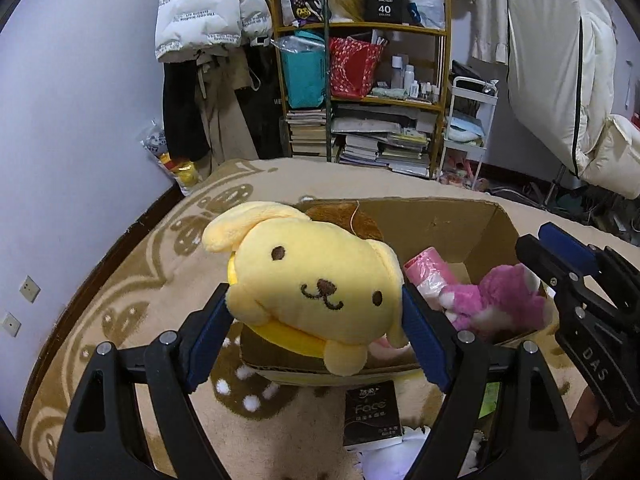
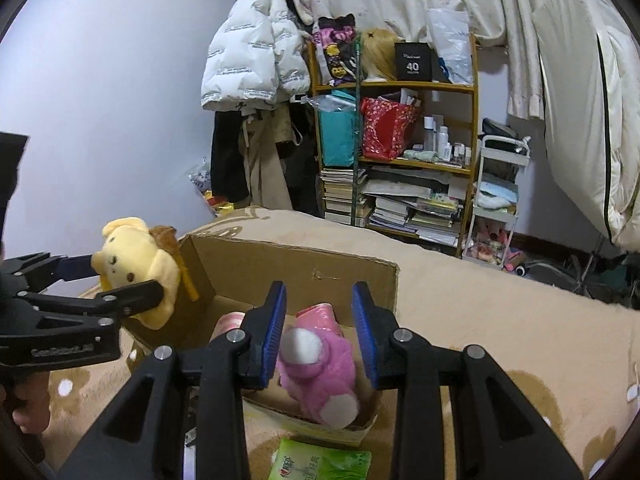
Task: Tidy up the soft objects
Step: 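Open both tools to drop the yellow dog and pink bear into the box, then move left tool toward the black Face tissue pack while right tool nears the green pack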
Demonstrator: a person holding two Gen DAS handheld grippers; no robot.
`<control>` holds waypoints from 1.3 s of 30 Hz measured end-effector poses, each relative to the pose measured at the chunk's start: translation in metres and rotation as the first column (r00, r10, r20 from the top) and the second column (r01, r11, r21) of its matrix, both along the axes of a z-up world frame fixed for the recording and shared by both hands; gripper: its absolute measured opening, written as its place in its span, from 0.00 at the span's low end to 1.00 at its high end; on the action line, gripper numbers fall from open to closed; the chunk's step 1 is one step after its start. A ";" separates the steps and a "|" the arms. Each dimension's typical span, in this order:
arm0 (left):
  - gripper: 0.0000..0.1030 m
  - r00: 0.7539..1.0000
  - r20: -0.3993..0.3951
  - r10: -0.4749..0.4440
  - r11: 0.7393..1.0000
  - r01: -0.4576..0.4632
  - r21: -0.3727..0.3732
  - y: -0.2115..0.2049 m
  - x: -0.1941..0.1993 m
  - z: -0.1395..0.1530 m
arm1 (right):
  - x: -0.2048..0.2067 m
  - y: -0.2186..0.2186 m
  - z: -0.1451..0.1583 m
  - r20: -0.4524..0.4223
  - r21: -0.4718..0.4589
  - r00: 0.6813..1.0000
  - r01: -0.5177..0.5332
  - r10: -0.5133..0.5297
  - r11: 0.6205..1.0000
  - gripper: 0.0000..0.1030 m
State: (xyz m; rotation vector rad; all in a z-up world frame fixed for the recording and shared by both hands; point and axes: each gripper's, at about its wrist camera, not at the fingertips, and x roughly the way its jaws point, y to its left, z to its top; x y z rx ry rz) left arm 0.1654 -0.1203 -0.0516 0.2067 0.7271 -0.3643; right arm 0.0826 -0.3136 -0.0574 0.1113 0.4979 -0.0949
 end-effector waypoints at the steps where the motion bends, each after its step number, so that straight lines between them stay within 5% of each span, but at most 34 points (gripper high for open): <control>1: 0.80 1.000 -0.003 -0.003 1.000 0.003 -0.001 -0.001 0.001 -0.001 | -0.001 0.002 -0.001 -0.001 -0.004 1.000 -0.003 0.003 1.000 0.35; 9: 0.84 1.000 0.001 -0.002 0.999 0.002 0.051 -0.003 -0.004 -0.005 | -0.002 0.008 0.001 -0.012 -0.014 1.000 -0.020 0.020 1.000 0.37; 12: 0.90 1.000 0.003 0.008 0.998 -0.008 0.057 0.000 -0.008 -0.001 | -0.002 0.009 0.002 -0.010 -0.012 1.000 -0.017 0.017 1.000 0.57; 15: 0.90 1.000 0.006 0.013 0.998 -0.014 0.064 0.005 -0.015 0.003 | -0.004 0.012 0.004 -0.013 -0.011 1.000 -0.017 0.017 1.000 0.63; 19: 0.91 1.000 -0.004 0.019 0.997 -0.019 0.074 0.010 -0.026 0.009 | -0.017 0.017 0.007 -0.018 -0.006 1.000 -0.017 0.017 1.000 0.90; 22: 0.99 0.999 -0.015 0.031 0.997 -0.029 0.074 0.016 -0.036 0.012 | -0.028 0.020 0.010 -0.025 -0.003 1.000 -0.012 0.011 1.000 0.98; 39: 0.99 0.999 -0.038 0.030 0.994 -0.026 0.103 0.044 -0.087 0.028 | -0.086 0.015 0.022 -0.102 0.027 0.993 0.058 -0.055 0.998 1.00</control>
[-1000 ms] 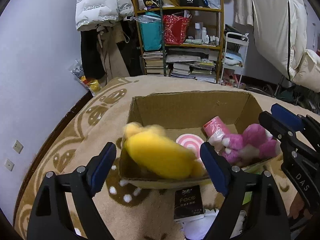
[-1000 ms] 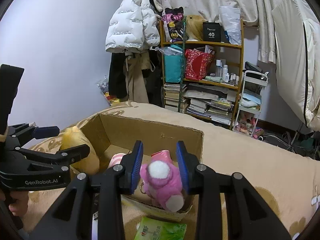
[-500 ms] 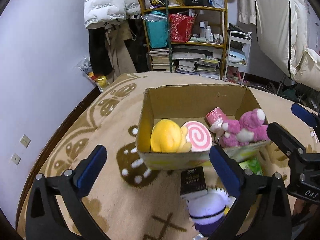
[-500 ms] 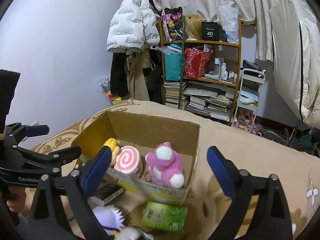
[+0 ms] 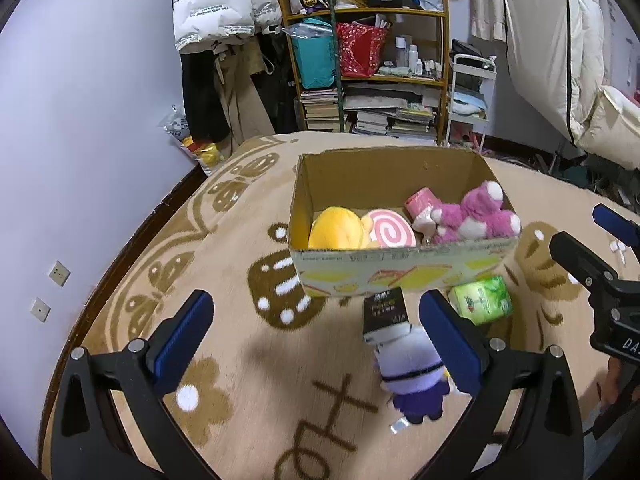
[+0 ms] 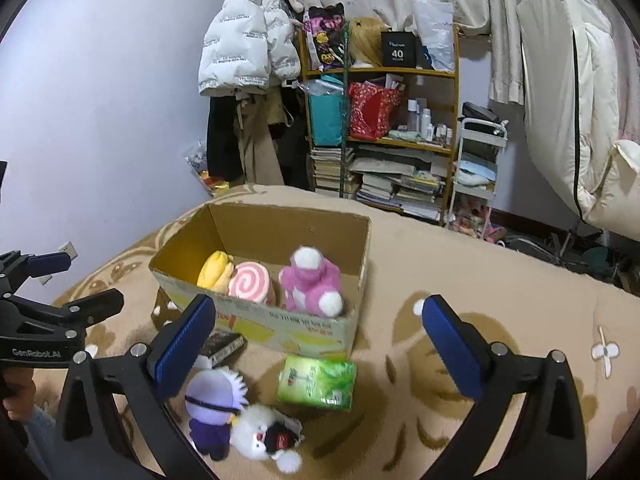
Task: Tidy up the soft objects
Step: 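Move left tool toward the black Face tissue pack while right tool nears the green pack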
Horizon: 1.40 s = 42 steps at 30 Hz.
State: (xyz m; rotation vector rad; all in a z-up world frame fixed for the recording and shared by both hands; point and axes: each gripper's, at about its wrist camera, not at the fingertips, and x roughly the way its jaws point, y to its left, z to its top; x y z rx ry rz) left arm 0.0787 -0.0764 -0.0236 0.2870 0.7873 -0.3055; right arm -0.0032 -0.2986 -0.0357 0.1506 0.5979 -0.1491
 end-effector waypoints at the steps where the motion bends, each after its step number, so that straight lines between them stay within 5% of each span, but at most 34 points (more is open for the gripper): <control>1: 0.99 1.000 -0.004 -0.002 1.000 0.002 0.006 0.000 -0.002 -0.001 | -0.003 0.000 -0.001 -0.008 0.009 1.000 0.002 -0.002 1.000 1.00; 42: 0.99 0.981 -0.188 -0.036 0.999 0.042 0.030 -0.034 0.034 -0.081 | 0.049 -0.023 -0.081 -0.237 0.167 0.971 0.083 -0.041 0.983 1.00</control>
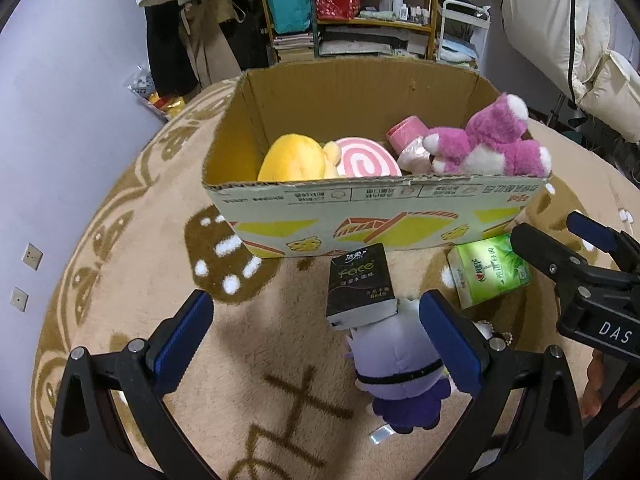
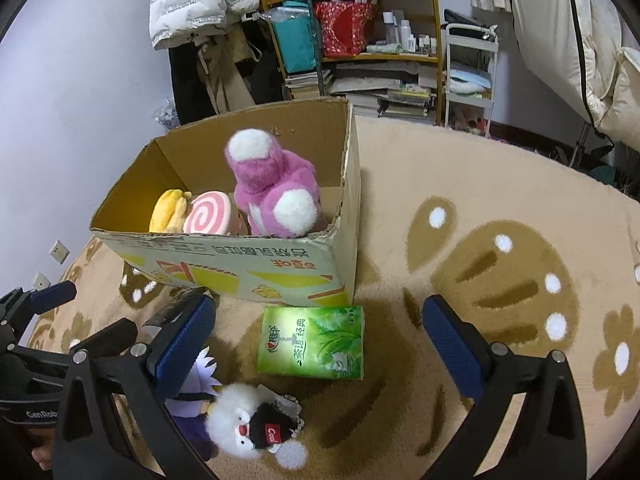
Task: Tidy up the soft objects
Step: 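Move left tool toward the black Face tissue pack while right tool nears the green pack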
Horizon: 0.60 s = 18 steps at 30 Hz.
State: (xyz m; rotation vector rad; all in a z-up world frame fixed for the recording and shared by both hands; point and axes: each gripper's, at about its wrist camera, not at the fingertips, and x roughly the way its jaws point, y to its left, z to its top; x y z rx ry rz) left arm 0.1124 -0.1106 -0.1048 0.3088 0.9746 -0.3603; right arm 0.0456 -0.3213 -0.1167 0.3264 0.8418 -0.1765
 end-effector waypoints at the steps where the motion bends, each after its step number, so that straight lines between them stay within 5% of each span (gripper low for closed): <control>1: 0.99 1.000 -0.007 0.000 1.000 0.000 0.000 -0.001 0.002 -0.002 | 0.001 0.000 -0.002 -0.005 0.006 1.000 0.001 -0.001 1.000 1.00; 18: 0.99 0.994 -0.111 -0.013 1.000 0.014 0.012 -0.014 0.021 -0.041 | 0.023 -0.011 -0.040 -0.085 0.095 0.996 0.005 0.003 0.995 1.00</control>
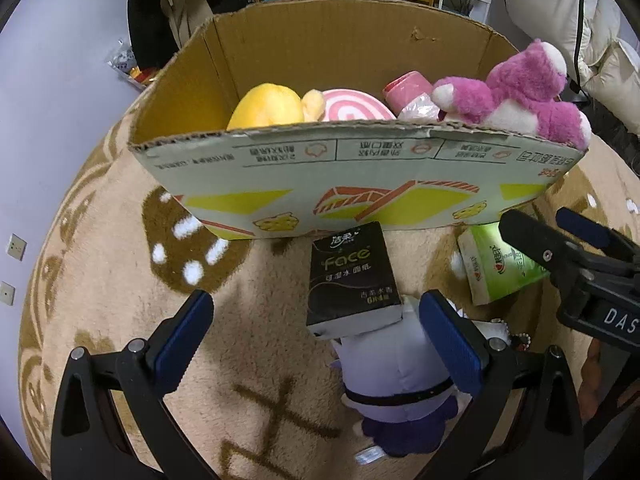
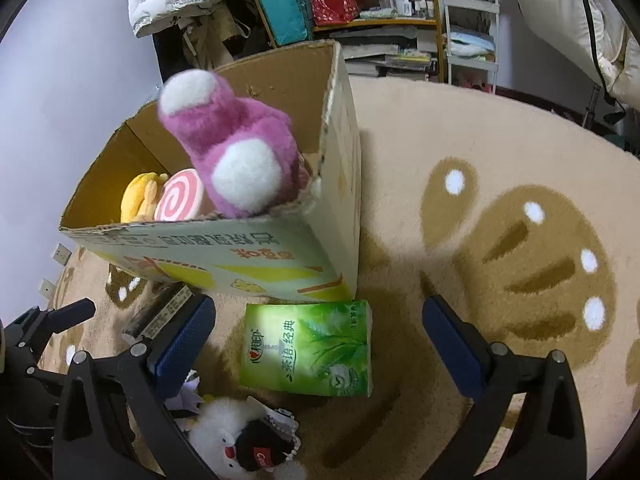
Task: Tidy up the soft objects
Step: 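Move left tool toward the black Face tissue pack while right tool nears the green pack, then close left tool on the black Face pack while right tool grasps the green pack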
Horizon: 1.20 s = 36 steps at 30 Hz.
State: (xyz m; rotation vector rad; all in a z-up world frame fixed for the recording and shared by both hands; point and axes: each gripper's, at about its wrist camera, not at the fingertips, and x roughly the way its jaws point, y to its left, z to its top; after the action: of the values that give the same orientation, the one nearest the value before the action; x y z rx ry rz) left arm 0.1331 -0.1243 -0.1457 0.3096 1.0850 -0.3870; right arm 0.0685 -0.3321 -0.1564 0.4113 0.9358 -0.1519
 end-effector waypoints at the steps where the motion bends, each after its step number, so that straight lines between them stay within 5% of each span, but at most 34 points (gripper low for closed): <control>1: 0.99 1.000 -0.005 0.002 1.000 -0.002 -0.003 0.000 0.001 -0.001 | 0.001 -0.001 -0.003 -0.008 0.008 1.000 0.001 -0.001 1.000 1.00; 12: 0.96 0.998 -0.065 0.027 0.998 -0.030 -0.049 0.003 0.011 -0.010 | 0.007 -0.001 -0.014 -0.044 0.053 0.999 -0.002 0.004 0.999 1.00; 31: 0.45 0.993 -0.112 -0.028 0.992 0.014 -0.123 -0.010 -0.001 -0.010 | 0.007 0.007 -0.018 -0.072 0.089 0.996 -0.037 0.043 0.995 0.94; 36: 0.45 0.994 -0.106 -0.020 0.992 0.007 -0.123 -0.011 -0.005 -0.004 | 0.010 0.011 -0.023 -0.098 0.077 0.994 -0.046 0.054 0.996 0.89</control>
State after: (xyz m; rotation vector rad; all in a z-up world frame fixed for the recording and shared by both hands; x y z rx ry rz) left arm 0.1282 -0.1349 -0.1498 0.1893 1.1592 -0.4849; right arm 0.0781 -0.3216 -0.1793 0.4518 1.0515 -0.0925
